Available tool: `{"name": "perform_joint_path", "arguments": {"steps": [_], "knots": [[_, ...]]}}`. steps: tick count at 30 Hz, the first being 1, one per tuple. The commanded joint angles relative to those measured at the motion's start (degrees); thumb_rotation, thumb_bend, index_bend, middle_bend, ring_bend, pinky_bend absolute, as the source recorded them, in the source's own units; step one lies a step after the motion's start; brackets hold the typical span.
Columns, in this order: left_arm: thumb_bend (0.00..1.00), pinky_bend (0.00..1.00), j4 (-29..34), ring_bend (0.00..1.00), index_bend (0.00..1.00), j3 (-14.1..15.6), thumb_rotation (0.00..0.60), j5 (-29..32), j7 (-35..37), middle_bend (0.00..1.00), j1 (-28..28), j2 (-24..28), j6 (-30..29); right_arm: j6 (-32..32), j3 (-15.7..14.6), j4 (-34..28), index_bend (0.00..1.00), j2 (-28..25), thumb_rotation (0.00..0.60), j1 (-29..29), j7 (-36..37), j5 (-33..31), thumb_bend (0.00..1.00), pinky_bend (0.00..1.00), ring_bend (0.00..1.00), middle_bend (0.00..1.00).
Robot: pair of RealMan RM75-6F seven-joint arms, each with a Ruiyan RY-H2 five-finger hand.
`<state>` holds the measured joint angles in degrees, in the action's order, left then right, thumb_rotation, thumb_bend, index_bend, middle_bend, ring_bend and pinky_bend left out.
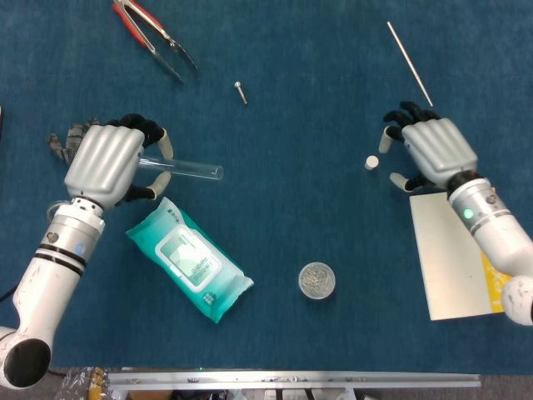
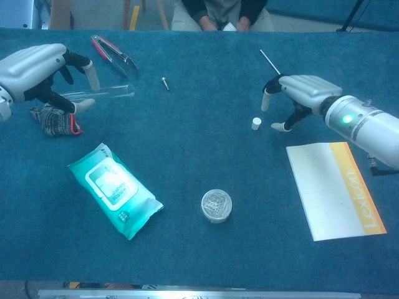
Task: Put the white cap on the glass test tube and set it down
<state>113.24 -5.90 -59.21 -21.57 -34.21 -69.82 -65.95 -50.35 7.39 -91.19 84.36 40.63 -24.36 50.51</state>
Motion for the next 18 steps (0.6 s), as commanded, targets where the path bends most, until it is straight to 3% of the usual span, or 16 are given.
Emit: {"name": "perform_joint_path", "arguments": {"steps": [1, 18], "knots": [[0.33, 0.35, -0.22, 0.25, 0.58, 0.01, 0.598, -0.11, 0.29, 0.38, 0.09, 0.03, 0.20, 0.28, -0.27, 1.65, 0.43, 1.66, 0.600, 0.89, -0.85, -1.23, 0.22, 0.17, 0.02, 0.20], [0.33, 0.35, -1.72, 0.24, 0.58, -0.03, 0.597, -0.77, 1.86, 0.38, 0.54, 0.14, 1.32, 1.29, 0.30, 6.90, 0.44, 6.42, 0.600, 3.39, -0.77, -4.60, 0.25, 0.17, 0.02, 0.20]]}}
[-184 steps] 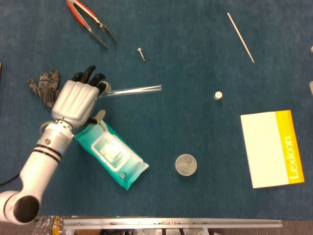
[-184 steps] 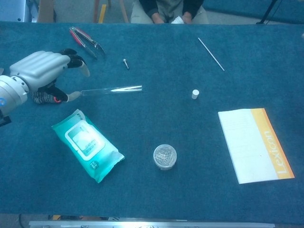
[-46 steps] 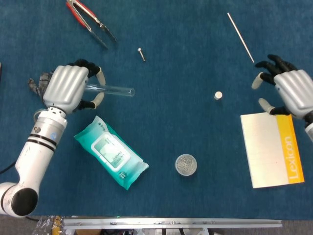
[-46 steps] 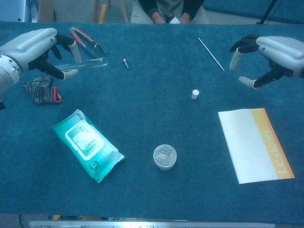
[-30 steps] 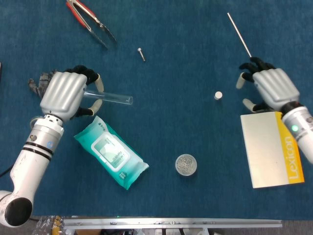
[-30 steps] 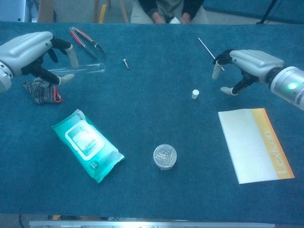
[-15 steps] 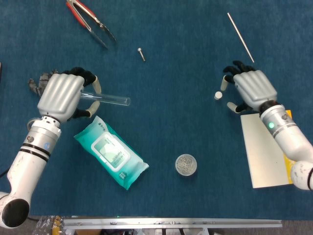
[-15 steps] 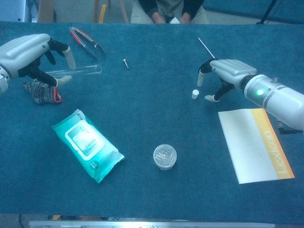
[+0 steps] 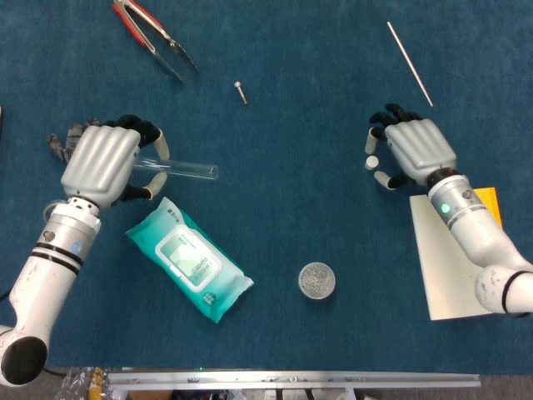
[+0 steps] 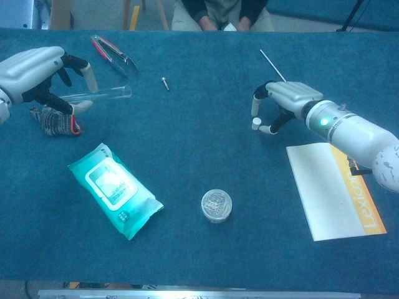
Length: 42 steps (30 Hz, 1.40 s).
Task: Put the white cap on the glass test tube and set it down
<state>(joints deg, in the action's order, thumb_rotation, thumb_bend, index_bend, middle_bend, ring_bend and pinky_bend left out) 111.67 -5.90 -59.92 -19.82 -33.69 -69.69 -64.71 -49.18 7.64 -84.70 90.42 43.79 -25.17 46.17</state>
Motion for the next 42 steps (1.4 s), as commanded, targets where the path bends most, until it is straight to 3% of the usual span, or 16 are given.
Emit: {"name": "perform_joint_path", "arguments": {"steps": [1, 33, 42], "knots": [[0.33, 0.35, -0.21, 0.24, 0.58, -0.02, 0.597, -0.08, 0.18, 0.38, 0.05, 0.03, 0.14, 0.14, 0.05, 0.60, 0.44, 0.52, 0.600, 0.33, 0.00, -0.39, 0.26, 0.17, 0.02, 0.20], [0.33, 0.35, -1.70, 0.24, 0.57, -0.26, 0.597, -0.11, 0.86, 0.37, 0.37, -0.64, 1.11, 0.18, -0.41, 2.80, 0.53, 2.09, 0.600, 1.90, -0.68, -2.77, 0.31, 0.17, 0.04, 0.22], [0.33, 0.35, -1.13, 0.24, 0.57, -0.95, 0.596, 0.30, 2.26, 0.37, 0.61, 0.40, 1.27, 0.63, 2.38, -0.25, 0.55, -0.33, 0.600, 2.57, 1.71, -3.21, 0.31, 0.18, 0.06, 0.23]]}}
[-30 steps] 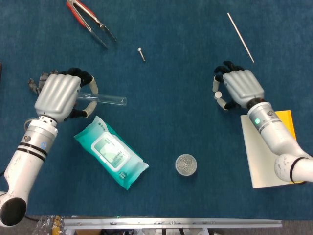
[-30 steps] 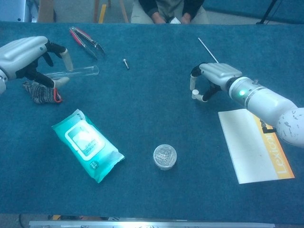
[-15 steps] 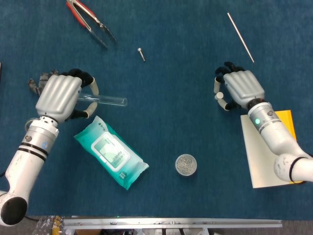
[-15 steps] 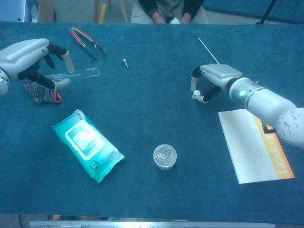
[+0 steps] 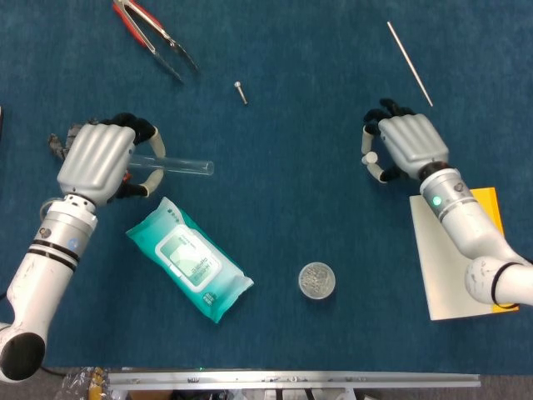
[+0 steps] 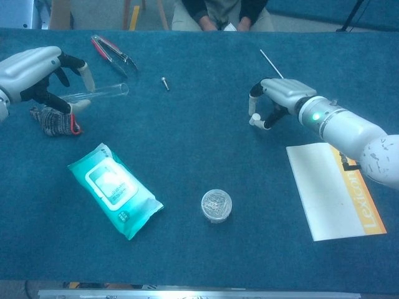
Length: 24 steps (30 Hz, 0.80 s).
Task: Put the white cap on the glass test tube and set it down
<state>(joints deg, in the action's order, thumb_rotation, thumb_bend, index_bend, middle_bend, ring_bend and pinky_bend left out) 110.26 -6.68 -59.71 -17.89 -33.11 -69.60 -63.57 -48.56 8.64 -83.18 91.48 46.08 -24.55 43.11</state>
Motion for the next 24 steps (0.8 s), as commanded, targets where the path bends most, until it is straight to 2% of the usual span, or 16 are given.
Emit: {"name": "perform_joint_path", "arguments": {"steps": [1, 15, 24], "knots": [[0.33, 0.35, 0.47, 0.24, 0.57, -0.26, 0.596, 0.22, 0.61, 0.37, 0.04, 0.48, 0.28, 0.10, 1.90, -2.63, 0.55, -2.06, 0.600, 0.36, 1.51, -0.29, 0.31, 0.18, 0.06, 0.23], [0.33, 0.36, 2.61, 0.24, 0.58, -2.20, 0.600, 3.21, 5.39, 0.37, -1.12, 1.76, 4.09, 1.02, 10.04, -19.42, 0.55, -14.72, 0.600, 1.99, 8.63, -0.26, 0.31, 0.18, 0.06, 0.24], [0.33, 0.36, 3.62, 0.24, 0.58, -3.55, 0.600, 5.59, 8.35, 0.37, -2.67, 2.14, 6.98, -0.10, 12.12, -26.41, 0.55, -18.99, 0.600, 3.23, 10.99, 1.27, 0.31, 0.18, 0.06, 0.24]]}}
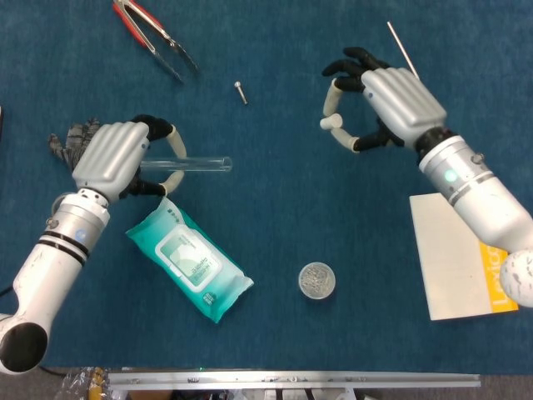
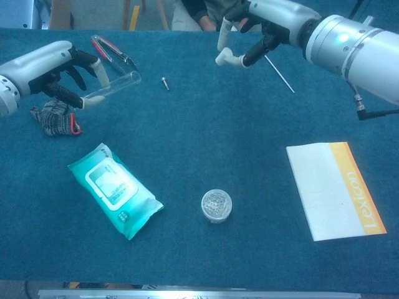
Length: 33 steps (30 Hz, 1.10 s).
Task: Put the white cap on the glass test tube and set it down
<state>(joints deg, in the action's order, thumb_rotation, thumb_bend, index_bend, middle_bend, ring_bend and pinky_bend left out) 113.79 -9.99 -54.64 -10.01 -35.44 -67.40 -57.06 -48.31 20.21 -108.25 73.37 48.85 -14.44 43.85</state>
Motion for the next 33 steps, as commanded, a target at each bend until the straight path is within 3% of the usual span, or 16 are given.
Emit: {"name": "perform_joint_path", "arguments": {"steps": [1, 15, 33], "knots": [[0.33, 0.36, 0.08, 0.24, 0.58, -0.35, 0.600, 0.84, 0.75, 0.37, -0.50, -0.14, 0.72, -0.39, 0.65, -1.82, 0.55, -1.10, 0.600, 0.54, 1.22, 0.74, 0.31, 0.17, 0.06, 0.24], [0.33, 0.36, -0.32, 0.24, 0.58, -1.90, 0.600, 5.93, 4.78, 0.37, -3.15, -0.68, 4.88, -2.30, 1.31, -4.92, 0.55, -0.72, 0.600, 2.08, 5.56, 3.66, 0.31, 0.18, 0.06, 0.24], [0.33, 0.38, -1.30, 0.24, 0.58, -3.90, 0.600, 7.85, 13.64, 0.37, -4.25, -1.12, 9.39, -3.94, 0.31, -5.79, 0.55, 1.72, 0.600, 3.24, 8.78, 6.60, 0.31, 0.18, 0.06, 0.24]]}}
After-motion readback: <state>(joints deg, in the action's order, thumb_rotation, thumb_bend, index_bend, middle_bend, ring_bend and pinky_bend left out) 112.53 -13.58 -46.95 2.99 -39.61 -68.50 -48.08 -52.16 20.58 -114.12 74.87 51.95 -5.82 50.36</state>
